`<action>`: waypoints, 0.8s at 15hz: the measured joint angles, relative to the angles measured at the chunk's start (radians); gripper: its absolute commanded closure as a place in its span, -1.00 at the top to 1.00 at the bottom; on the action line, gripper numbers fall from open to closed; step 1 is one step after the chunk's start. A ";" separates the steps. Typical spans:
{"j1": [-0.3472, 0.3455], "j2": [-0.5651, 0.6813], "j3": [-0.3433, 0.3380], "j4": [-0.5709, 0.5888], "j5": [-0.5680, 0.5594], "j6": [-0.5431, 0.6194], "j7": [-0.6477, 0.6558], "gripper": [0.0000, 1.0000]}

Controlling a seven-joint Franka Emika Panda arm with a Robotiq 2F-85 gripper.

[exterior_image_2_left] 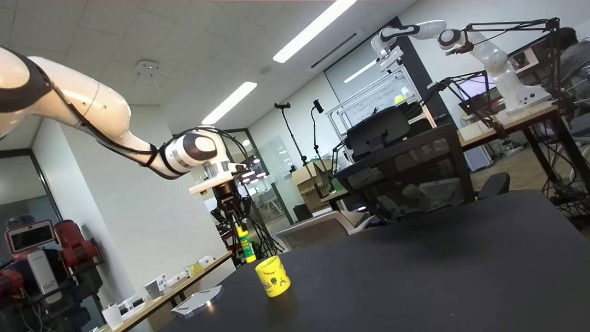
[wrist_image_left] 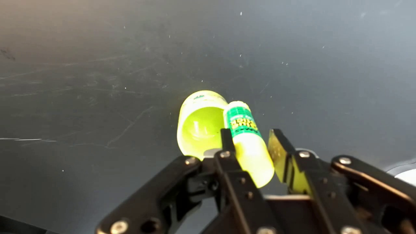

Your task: Pick up the glue stick from the yellow cup and put it on the silver object.

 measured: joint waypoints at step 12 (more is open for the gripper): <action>0.085 -0.186 0.002 -0.019 -0.092 -0.214 0.014 -0.36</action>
